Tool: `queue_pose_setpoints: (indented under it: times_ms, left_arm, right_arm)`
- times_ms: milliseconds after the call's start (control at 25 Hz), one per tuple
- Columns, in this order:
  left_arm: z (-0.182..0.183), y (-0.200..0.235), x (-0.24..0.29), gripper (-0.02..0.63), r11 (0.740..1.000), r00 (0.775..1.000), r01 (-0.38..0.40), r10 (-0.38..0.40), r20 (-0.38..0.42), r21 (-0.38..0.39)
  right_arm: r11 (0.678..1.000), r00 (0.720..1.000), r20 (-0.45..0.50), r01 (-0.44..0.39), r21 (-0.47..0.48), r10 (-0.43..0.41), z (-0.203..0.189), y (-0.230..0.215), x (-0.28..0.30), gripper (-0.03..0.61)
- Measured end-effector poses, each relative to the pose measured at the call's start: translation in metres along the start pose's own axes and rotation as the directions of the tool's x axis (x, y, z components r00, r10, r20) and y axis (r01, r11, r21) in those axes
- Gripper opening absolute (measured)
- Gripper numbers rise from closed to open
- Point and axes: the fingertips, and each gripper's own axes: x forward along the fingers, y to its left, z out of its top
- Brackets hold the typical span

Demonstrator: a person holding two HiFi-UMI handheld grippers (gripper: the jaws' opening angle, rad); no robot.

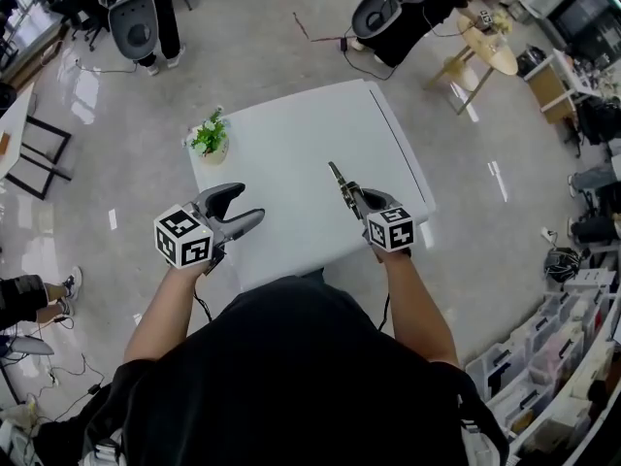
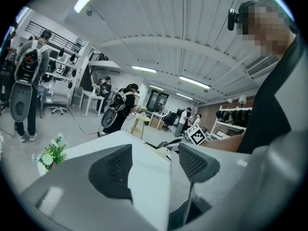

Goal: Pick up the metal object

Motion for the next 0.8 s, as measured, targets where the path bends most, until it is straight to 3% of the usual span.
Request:
queue_pose_setpoints:
  times_ms: [800]
  left_arm:
    - [-0.013,-0.045,-0.022,0.278,0.999,1.000,0.030,-0.030,-0.006,0.037]
  right_arm:
    - [0.991,0.984,0.174,-0.060,0.118,0.038,0.019,0.034,-0.073,0.034]
